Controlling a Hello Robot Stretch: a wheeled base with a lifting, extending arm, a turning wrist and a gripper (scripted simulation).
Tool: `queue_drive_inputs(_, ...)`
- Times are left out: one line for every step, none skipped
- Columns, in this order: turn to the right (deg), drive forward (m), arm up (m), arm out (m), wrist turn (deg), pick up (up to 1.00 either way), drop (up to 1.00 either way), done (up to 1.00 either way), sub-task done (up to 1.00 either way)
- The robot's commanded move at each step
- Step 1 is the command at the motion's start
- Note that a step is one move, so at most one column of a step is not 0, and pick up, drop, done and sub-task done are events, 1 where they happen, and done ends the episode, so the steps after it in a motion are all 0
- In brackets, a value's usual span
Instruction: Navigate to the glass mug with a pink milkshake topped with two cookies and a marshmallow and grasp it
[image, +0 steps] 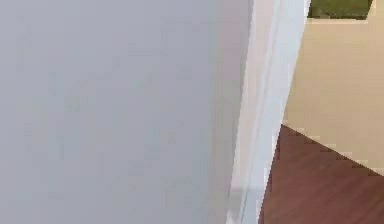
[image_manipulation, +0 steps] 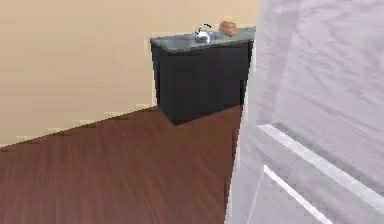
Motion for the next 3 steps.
queue_drive_inputs(45.0,0.0,0.0,0.0,0.0,0.0,0.0,0.0,0.0)
queue_drive_inputs(12.0,0.0,0.0,0.0,0.0,0.0,0.0,0.0,0.0)
queue_drive_inputs(3.0,0.0,0.0,0.0,0.0,0.0,0.0,0.0,0.0)
